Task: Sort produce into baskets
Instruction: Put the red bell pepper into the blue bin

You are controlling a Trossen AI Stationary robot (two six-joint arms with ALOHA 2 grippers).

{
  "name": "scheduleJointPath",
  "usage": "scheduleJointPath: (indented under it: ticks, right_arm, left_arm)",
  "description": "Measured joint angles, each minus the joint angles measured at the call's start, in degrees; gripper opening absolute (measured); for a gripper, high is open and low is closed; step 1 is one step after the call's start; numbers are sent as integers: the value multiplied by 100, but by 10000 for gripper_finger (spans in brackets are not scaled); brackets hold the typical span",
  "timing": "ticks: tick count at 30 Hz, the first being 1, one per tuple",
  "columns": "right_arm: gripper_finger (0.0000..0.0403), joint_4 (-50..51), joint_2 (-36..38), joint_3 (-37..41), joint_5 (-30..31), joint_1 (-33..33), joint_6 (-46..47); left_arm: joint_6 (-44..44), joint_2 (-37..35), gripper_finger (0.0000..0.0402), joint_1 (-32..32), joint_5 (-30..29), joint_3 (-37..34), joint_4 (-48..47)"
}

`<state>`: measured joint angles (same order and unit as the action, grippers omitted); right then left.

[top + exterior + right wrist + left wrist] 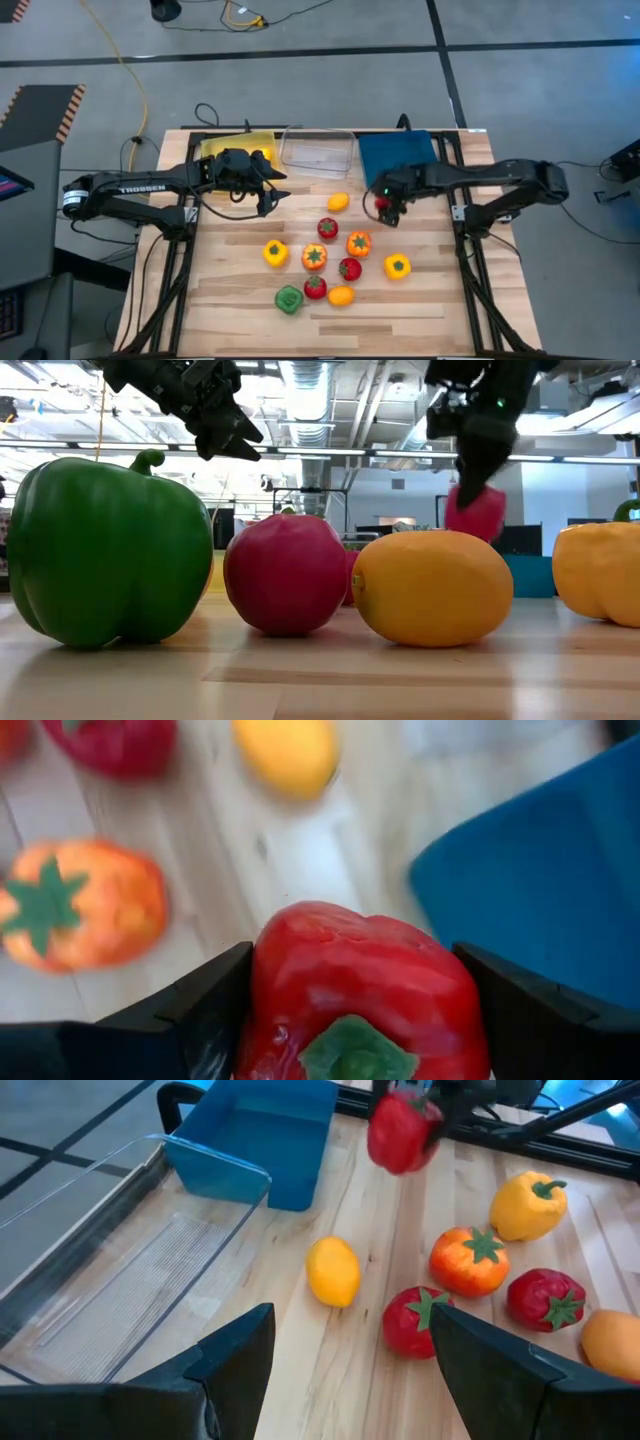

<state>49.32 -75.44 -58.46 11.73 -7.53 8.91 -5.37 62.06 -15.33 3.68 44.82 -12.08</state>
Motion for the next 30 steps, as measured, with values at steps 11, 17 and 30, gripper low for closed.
scheduleJointPath:
  ticks: [11, 17, 30]
  right_arm:
    - [350, -592, 160, -395, 324, -1595, -1145]
    - [350, -786, -204, -398, 342, -2477, -1401]
    - [353, -1294, -1535, -400, 332, -3505, -1557]
  left_arm:
    - [-36, 0, 254, -2, 1, 0, 0]
    - [-37, 0, 254, 0, 0, 0, 0]
    - [-50, 0, 254, -2, -249, 0, 0]
